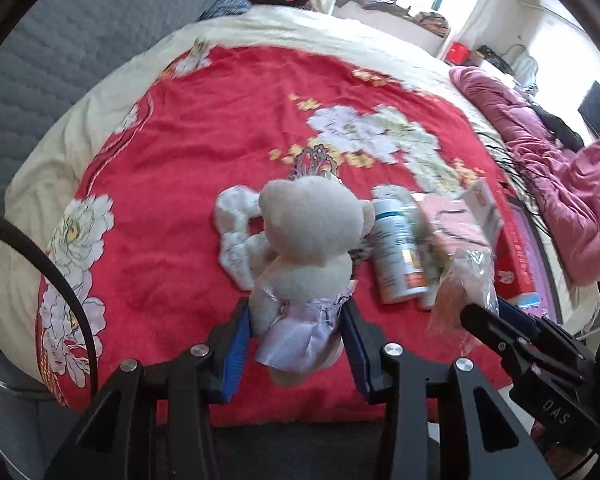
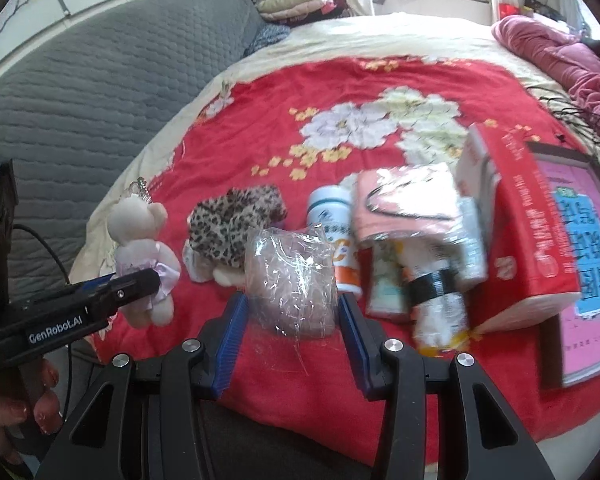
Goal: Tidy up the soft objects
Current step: 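Close the left tool on the teddy bear while the right tool grasps the plastic bag, then carry the teddy bear with the left tool while the right tool carries the bag over the pink tray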
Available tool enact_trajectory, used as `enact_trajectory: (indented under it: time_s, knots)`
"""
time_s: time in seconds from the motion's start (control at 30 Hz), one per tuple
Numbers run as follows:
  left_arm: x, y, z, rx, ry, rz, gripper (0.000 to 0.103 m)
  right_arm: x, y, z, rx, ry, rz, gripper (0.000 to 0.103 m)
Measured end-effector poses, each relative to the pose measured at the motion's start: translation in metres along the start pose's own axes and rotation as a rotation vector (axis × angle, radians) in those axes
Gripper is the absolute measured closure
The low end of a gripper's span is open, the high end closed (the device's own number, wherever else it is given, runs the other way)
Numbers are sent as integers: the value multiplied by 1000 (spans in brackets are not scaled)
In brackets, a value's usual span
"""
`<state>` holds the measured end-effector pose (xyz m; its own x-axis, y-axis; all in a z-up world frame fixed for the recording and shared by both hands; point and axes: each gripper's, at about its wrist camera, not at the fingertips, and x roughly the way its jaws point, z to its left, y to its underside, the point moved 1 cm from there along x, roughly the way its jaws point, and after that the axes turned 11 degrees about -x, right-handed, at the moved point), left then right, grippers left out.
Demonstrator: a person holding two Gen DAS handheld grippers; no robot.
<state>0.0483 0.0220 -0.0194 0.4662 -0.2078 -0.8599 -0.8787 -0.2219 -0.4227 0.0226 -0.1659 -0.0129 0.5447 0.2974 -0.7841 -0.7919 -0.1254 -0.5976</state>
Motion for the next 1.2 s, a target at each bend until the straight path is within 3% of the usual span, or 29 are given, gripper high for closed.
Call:
enact_trajectory:
  time_s: [0.63,0.9,1.2]
  knots:
    - [-44,48,-157,244,69,-67,59,-118,17,-91,115,116,-165,55]
    - [-29,68,-235,333,128,-11,59,-149,37,-161,204,191,-174,55]
    - [21,90,-319,438,140,67,59,-163,61,-248,238,274,-96,55]
